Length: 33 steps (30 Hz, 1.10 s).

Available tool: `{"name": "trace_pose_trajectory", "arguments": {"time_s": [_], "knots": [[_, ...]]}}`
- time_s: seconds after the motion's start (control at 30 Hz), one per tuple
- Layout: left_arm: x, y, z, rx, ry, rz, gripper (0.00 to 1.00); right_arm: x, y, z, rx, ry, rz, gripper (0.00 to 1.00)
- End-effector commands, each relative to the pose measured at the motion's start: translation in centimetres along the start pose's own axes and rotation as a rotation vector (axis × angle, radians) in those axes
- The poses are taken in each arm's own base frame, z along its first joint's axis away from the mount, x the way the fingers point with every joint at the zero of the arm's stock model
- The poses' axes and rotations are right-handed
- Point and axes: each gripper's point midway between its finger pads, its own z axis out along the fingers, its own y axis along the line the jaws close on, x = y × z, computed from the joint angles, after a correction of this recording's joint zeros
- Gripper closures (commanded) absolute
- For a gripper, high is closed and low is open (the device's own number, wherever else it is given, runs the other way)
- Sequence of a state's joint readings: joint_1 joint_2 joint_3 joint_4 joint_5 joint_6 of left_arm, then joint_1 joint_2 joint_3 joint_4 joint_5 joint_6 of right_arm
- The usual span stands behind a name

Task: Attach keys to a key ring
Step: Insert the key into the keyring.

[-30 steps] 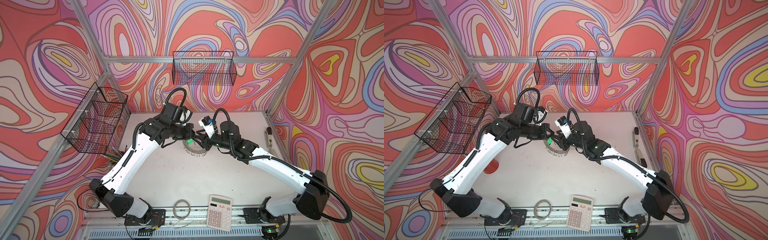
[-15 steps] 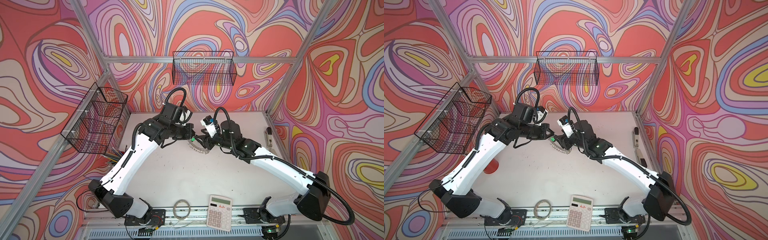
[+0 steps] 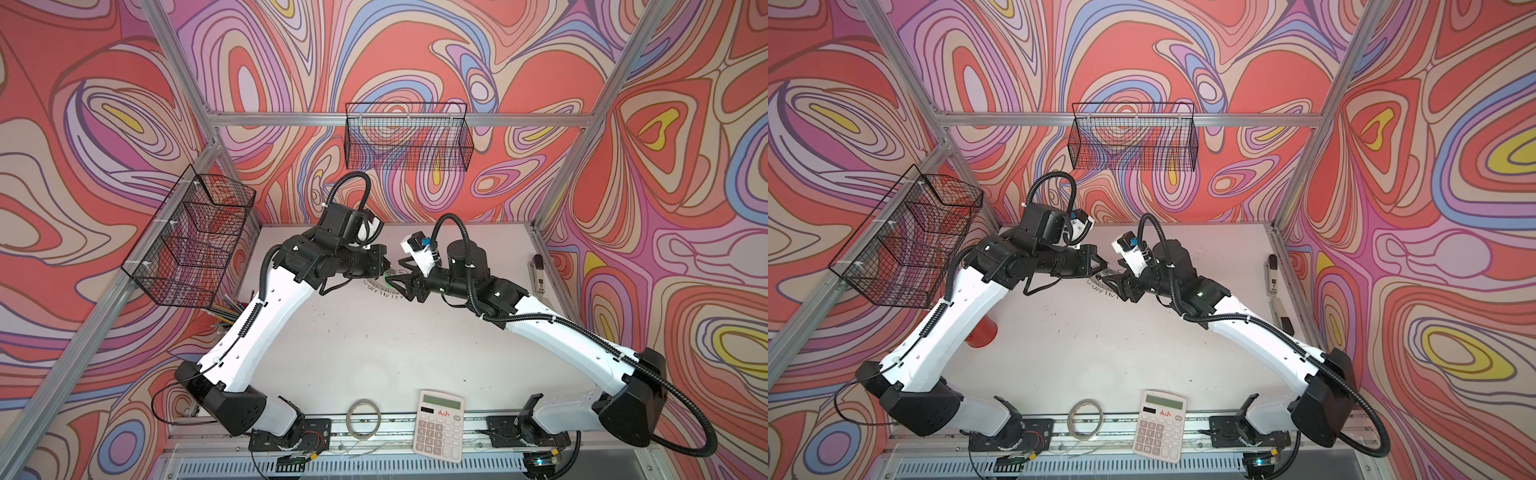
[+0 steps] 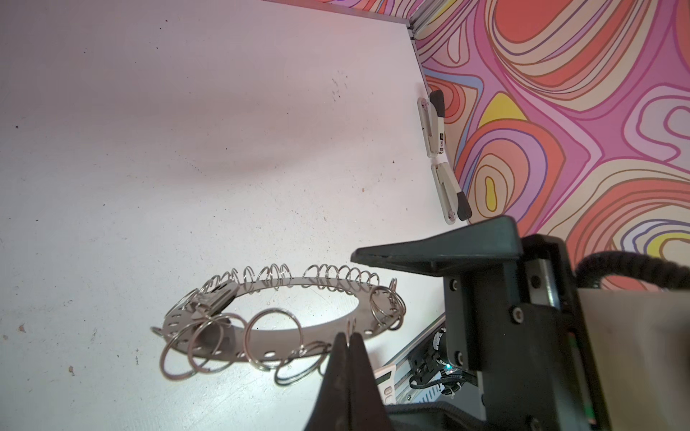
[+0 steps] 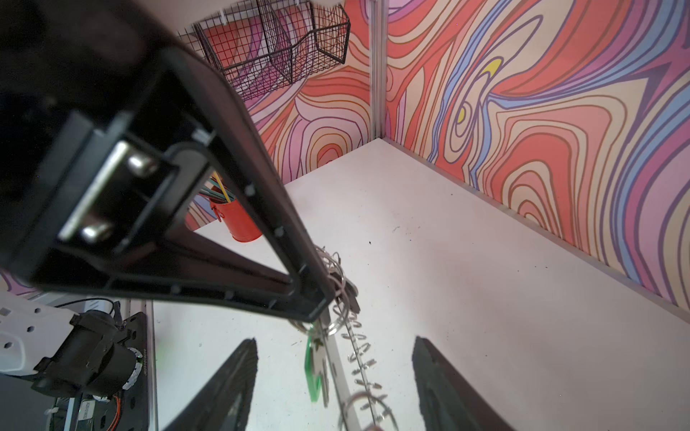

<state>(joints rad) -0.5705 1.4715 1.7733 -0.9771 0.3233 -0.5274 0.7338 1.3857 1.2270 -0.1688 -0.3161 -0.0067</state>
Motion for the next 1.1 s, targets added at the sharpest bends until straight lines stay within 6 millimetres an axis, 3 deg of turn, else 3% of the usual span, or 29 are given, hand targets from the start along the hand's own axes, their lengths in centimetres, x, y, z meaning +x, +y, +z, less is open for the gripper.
{"name": "trace_pose_trajectory", "arguments": {"time_s": [0.0,0.1,0.27,0.5,0.8,1.07], "knots": [[-0.1,-1.4,-1.1,0.048,-0.007,0.021,1.00,-0.8,0.2,0.4,-0.022,-0.023,-0.019,0.30],[0.3,-1.5,-1.0,0.061,0.012,0.028,1.00,-0.9,0.1,0.7,-0.023,-0.032,-0.022,0.34],[0.5,-1.4,-1.3,0.055,0.015,0.036,1.00,-0.6,-0.4,1.1,0.000,-0.010,-0.019,0.69],[0.6,-1.2,-1.2,0.047,0.021,0.038,1.00,-0.5,-0.4,0.6,0.008,-0.011,-0.018,1.00],[0.2,-1.2,-1.1,0.042,0.011,0.056,1.00,-0.6,-0.3,0.3,0.007,-0.029,-0.013,1.00],[-0.9,-2.3,-3.0,0.109,-0.133,0.113,0.65,-0.7,-0.9,0.2,0.041,-0.056,0.095,1.00]]}}
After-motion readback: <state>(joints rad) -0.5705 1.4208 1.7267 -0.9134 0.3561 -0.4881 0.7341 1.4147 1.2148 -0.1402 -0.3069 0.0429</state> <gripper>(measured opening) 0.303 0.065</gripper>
